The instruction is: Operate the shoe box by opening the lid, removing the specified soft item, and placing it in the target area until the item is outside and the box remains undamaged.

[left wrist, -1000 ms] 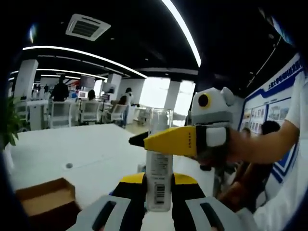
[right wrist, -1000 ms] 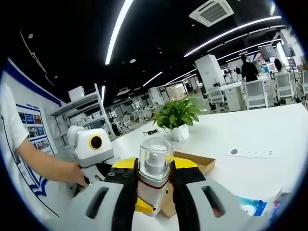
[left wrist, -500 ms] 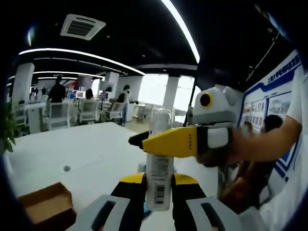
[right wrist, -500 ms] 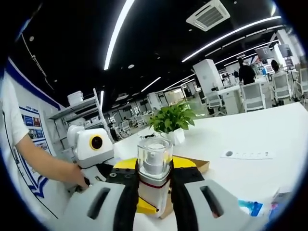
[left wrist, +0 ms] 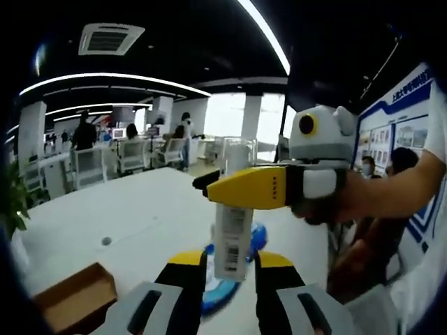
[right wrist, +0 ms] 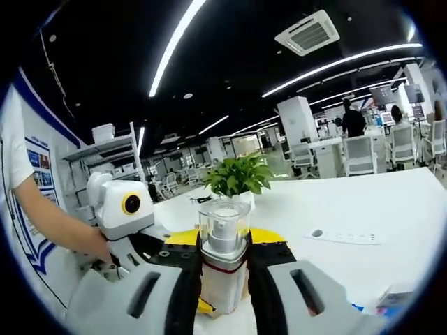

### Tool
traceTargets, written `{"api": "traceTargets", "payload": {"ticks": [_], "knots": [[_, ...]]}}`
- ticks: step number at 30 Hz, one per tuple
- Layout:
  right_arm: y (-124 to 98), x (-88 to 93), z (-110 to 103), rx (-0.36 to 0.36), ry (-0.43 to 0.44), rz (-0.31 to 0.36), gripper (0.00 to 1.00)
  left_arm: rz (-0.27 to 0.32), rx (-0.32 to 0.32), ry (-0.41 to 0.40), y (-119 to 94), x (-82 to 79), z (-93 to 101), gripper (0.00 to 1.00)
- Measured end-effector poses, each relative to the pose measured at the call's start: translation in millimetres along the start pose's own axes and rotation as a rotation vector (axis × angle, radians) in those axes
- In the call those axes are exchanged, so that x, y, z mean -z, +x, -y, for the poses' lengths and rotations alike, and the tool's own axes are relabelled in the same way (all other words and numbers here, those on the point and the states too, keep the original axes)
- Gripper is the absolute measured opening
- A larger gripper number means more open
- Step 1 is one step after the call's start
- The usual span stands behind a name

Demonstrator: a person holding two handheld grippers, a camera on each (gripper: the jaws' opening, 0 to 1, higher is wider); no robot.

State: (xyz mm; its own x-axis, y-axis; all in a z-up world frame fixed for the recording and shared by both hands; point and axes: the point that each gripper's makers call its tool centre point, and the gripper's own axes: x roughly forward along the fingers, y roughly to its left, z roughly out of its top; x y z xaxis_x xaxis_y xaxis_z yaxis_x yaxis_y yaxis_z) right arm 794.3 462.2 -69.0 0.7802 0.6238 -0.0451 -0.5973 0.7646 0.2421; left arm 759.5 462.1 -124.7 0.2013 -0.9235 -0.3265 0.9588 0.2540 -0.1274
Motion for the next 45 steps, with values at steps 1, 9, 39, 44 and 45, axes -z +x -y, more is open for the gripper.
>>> {"api": "traceTargets", "payload": {"ticks": [1, 9, 39, 44, 45], "knots": [[0.0, 0.7, 1.5, 0.005, -0.007, 0.000, 0.21, -0.004, -0.003, 0.001, -1.0, 0.8, -0.9, 0.29], [4.4, 11.3, 24.3, 0.059, -0.044, -0.015, 0.21, -0.045, -0.040, 0.025, -15.4, 12.3, -11.1, 0.34], [4.8, 51.1, 179.6, 0.383, -0.134, -0.008, 0.21, -0.170, -0.029, -0.025, -29.3, 40.4, -25.2, 0.40], [1.2, 65.1, 203.3, 0.414, -0.127, -0.017, 0.21, -0.176, -0.024, -0.042, -25.0, 43.8, -28.9, 0.40], [4.7, 68.3, 203.4, 0.414, -0.131, -0.024, 0.21, -0.175, -0.022, -0.045, -24.4, 44.1, -29.9, 0.40]]}}
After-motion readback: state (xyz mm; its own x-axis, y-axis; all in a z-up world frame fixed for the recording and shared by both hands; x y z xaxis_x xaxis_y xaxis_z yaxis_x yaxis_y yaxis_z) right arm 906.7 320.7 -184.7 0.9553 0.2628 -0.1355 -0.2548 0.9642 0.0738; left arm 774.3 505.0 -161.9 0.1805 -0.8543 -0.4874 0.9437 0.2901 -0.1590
